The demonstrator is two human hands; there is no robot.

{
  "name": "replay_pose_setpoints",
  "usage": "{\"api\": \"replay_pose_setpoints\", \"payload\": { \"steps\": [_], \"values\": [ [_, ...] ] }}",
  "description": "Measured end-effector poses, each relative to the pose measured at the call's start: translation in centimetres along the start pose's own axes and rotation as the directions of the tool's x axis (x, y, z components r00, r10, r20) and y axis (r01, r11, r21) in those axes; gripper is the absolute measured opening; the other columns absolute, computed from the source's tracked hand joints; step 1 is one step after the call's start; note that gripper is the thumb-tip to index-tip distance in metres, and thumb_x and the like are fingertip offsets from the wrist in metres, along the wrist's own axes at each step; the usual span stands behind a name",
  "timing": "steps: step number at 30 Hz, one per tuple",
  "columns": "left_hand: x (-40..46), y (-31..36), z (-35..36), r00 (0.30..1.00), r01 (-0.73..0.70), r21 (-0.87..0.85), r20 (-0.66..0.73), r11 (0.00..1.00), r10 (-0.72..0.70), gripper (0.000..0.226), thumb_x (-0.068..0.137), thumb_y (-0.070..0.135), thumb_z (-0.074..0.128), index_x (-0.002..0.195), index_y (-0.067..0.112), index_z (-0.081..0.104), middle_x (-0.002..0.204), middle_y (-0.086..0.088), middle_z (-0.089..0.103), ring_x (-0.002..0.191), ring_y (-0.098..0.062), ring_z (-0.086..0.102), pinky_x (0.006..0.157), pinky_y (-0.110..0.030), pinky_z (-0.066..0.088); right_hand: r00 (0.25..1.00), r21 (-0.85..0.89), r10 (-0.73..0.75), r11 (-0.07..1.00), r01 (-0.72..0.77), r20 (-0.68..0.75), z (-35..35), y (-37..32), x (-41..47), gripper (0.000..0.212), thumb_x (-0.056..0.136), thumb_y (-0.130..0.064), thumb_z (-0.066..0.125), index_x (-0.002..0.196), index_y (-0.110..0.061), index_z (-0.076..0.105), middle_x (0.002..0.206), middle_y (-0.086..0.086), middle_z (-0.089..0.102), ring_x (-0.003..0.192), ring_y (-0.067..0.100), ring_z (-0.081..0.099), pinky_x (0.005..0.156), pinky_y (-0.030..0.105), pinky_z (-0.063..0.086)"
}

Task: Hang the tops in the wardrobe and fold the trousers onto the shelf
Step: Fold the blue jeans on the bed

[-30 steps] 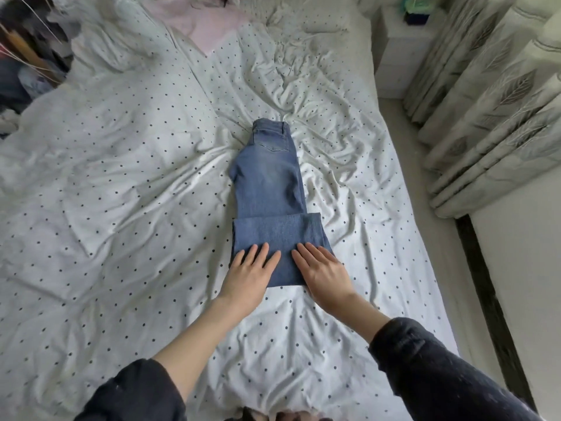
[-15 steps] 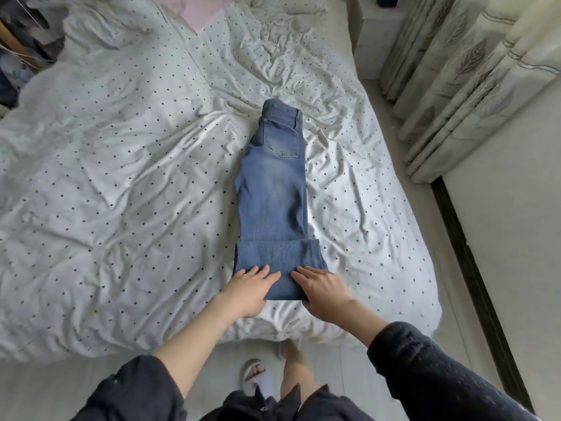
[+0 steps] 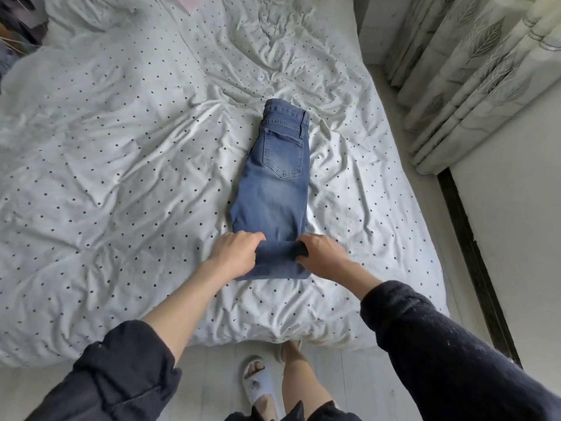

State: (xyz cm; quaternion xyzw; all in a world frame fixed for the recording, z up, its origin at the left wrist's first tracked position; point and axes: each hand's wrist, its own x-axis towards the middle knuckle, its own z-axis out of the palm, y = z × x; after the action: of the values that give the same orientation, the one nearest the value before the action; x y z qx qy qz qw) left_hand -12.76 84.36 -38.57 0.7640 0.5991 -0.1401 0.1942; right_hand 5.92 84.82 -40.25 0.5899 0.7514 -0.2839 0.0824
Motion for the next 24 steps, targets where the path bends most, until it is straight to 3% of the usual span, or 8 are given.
{"api": "replay_pose_setpoints", "payload": {
  "steps": [4,6,9,13,15,17,21,24],
  "values": [
    [4.6,-0.8,0.5,0.905,-0.079,-0.014,-0.42,0.997,0.066,0.049,0.064,-0.009,0.059,0.108,0.013,0.062,0.098,-0.008,0.063,0.086,-0.032,0.062,0.075,-0.038,0.047,0.993,0.103,0.114,0.988,-0.112,-0.02,-1.1,1.8,5.3,0.031,0.089,-0.022,0.054,0.118,-0.011,0.052,0.118,0.013,0.059,0.107,0.032,0.055,0.075,0.032,0.041],
    [6.3,-0.9,1.9,0.86,-0.053,-0.028,-0.51,0.998,0.031,0.047,0.061,-0.008,0.055,0.104,0.011,0.061,0.098,-0.01,0.061,0.084,-0.032,0.06,0.072,-0.039,0.049,0.988,0.135,0.151,0.979,-0.149,-0.003,-1.1,2.9,8.0,0.029,0.09,-0.021,0.053,0.117,-0.01,0.053,0.118,0.013,0.059,0.107,0.032,0.055,0.073,0.031,0.038],
    [6.2,-0.6,6.1,0.893,-0.109,0.041,-0.435,0.993,0.116,0.041,0.071,0.007,0.056,0.111,0.011,0.06,0.114,-0.014,0.06,0.106,-0.035,0.06,0.092,-0.044,0.045,0.98,0.136,0.198,0.971,-0.194,-0.016,-0.3,3.9,10.6,0.034,0.093,-0.022,0.052,0.125,-0.011,0.05,0.127,0.012,0.053,0.118,0.031,0.048,0.088,0.036,0.039],
    [6.6,-1.7,9.6,0.988,-0.078,0.216,-0.112,0.973,0.104,0.111,0.041,0.051,0.089,0.136,0.01,0.049,0.147,-0.019,0.038,0.136,-0.035,0.036,0.109,-0.058,0.026,0.968,0.04,0.087,0.996,-0.08,-0.234,1.7,3.9,11.5,0.053,0.092,-0.011,0.05,0.143,-0.011,0.035,0.152,0.014,0.025,0.143,0.03,0.017,0.116,0.044,0.018],
    [7.2,-1.9,9.9,0.996,-0.073,0.333,-0.024,0.94,0.086,0.124,0.052,0.058,0.081,0.149,0.01,0.021,0.155,-0.022,0.013,0.144,-0.036,0.013,0.115,-0.057,0.006,0.923,-0.046,-0.103,0.995,0.092,-0.371,3.7,3.4,10.4,0.059,0.079,-0.001,0.062,0.136,-0.004,0.046,0.145,0.021,0.038,0.136,0.038,0.034,0.11,0.054,0.03],
    [7.8,-1.8,10.6,0.998,-0.035,0.43,-0.034,0.902,0.055,0.111,0.074,0.052,0.069,0.15,0.011,-0.001,0.156,-0.02,-0.005,0.145,-0.035,-0.003,0.114,-0.057,-0.007,0.897,-0.122,-0.192,0.98,0.155,-0.398,6.8,3.1,8.5,0.067,0.069,-0.003,0.072,0.132,-0.003,0.051,0.138,0.021,0.047,0.129,0.038,0.044,0.106,0.054,0.036],
    [8.6,-2.7,13.7,0.961,-0.068,0.463,-0.207,0.884,0.182,0.064,0.09,0.019,0.043,0.147,0.011,0.016,0.153,-0.019,0.02,0.141,-0.032,0.021,0.114,-0.057,0.007,0.944,-0.245,-0.189,0.962,0.122,-0.272,12.0,3.7,5.3,0.098,0.06,-0.04,0.084,0.141,-0.008,0.038,0.149,0.014,0.036,0.139,0.029,0.031,0.11,0.049,0.024],
    [8.3,-3.1,14.3,0.936,-0.117,0.46,-0.245,0.88,0.253,0.054,0.088,0.012,0.029,0.141,0.008,0.032,0.145,-0.026,0.037,0.135,-0.036,0.036,0.11,-0.058,0.024,0.958,-0.324,-0.133,0.945,0.046,-0.252,13.4,3.7,5.9,0.115,0.05,-0.048,0.087,0.143,-0.009,0.031,0.15,0.015,0.033,0.141,0.028,0.023,0.111,0.049,0.018]
  ]
}}
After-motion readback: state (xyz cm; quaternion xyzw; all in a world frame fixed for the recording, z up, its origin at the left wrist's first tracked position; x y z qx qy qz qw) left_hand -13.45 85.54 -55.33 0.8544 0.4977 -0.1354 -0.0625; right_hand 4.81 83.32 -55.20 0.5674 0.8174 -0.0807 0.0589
